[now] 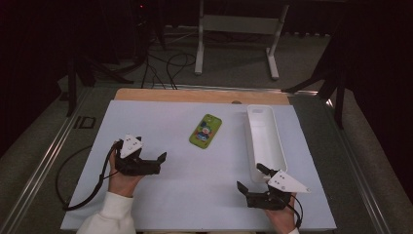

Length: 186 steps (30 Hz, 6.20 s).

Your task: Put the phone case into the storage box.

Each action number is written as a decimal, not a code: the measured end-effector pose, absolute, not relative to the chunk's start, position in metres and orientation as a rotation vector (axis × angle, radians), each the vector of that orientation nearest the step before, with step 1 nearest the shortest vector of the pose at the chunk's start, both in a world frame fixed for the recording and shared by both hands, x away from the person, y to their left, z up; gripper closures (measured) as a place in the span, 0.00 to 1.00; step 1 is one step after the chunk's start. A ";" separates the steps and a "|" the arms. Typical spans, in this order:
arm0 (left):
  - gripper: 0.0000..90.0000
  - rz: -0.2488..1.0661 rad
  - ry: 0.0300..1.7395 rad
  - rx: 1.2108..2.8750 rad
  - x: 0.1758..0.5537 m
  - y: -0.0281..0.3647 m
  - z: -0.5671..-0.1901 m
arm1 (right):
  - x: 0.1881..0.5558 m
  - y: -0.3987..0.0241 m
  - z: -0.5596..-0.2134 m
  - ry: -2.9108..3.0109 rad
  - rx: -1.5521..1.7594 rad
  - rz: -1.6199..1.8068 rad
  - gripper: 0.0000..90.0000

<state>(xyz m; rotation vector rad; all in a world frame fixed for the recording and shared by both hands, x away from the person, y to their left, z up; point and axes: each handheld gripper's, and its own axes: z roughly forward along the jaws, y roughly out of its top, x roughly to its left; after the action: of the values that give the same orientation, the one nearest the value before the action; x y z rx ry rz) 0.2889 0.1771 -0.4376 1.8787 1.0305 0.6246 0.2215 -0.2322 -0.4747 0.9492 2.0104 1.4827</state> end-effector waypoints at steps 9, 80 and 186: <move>0.00 0.641 1.021 1.880 0.300 0.163 -0.430 | 0.221 -0.232 -0.475 2.009 0.951 1.483 0.09; 0.00 0.499 1.070 2.065 0.385 0.080 -0.433 | 0.223 -0.232 -0.473 1.986 0.970 1.490 0.09; 0.16 0.318 1.198 2.225 0.428 0.034 -0.518 | 0.222 -0.232 -0.472 1.976 0.979 1.499 0.09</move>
<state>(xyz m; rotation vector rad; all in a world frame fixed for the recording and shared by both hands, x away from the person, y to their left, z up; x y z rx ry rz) 0.4282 0.0342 -0.5176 2.2248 1.1977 0.3180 0.2222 -0.2322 -0.4716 0.9788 1.9759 1.4993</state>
